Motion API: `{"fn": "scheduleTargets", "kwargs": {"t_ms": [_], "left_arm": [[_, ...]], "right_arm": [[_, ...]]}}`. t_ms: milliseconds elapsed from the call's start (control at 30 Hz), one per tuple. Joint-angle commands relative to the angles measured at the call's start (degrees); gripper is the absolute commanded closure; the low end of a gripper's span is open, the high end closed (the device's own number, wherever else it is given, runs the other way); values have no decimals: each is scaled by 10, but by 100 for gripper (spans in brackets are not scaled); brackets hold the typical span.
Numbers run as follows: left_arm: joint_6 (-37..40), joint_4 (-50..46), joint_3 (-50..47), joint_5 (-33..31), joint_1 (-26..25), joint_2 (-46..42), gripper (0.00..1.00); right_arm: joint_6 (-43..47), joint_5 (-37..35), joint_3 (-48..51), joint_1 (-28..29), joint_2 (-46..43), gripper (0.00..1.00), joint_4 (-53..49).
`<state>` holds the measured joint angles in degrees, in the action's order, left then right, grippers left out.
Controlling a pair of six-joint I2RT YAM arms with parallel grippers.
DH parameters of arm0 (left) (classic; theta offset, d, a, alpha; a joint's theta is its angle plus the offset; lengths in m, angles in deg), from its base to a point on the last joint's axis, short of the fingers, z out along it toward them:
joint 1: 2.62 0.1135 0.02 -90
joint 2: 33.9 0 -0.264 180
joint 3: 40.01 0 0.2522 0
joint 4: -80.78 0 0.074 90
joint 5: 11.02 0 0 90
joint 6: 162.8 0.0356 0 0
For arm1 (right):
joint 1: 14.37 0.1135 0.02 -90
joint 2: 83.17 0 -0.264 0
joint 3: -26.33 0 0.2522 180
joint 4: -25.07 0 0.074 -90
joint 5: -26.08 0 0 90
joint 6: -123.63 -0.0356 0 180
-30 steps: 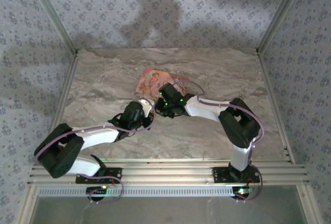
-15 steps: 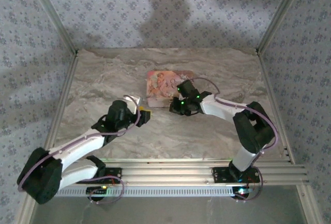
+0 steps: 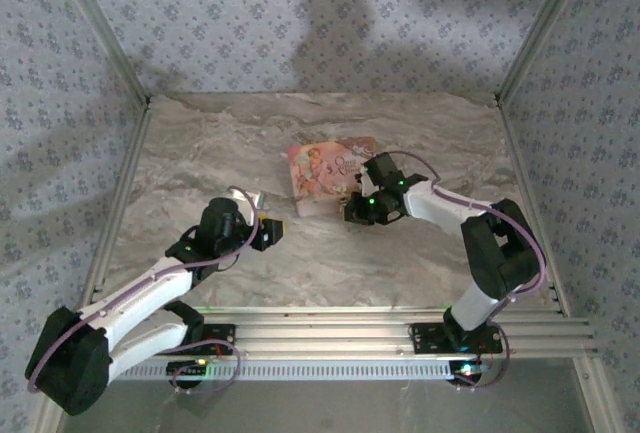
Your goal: Unlock the padlock with the key
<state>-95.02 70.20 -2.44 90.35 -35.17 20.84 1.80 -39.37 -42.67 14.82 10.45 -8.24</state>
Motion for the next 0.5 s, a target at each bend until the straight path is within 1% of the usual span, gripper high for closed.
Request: {"fn": "scheduleTargets", "kwargs": {"t_ms": [0,100,167,267,367,467], "left_arm": [[-30,24,-2,18,3,-7,50],[-14,2,18,13,4,2,51],[-5,-10,33,9,4,3,51],[-10,-1,34,3,3,-1,51],[-12,8,30,-3,3,-2,51],[-13,8,30,-5,4,-1,51]], "right_arm": [[14,43,7,-14,-20,100,-4],[-23,54,29,-31,-32,100,34],[-54,31,36,-35,-39,100,42],[-100,-7,44,-35,-48,100,44],[-134,-23,51,-34,-59,100,62],[-149,-31,48,-30,-66,100,67]]}}
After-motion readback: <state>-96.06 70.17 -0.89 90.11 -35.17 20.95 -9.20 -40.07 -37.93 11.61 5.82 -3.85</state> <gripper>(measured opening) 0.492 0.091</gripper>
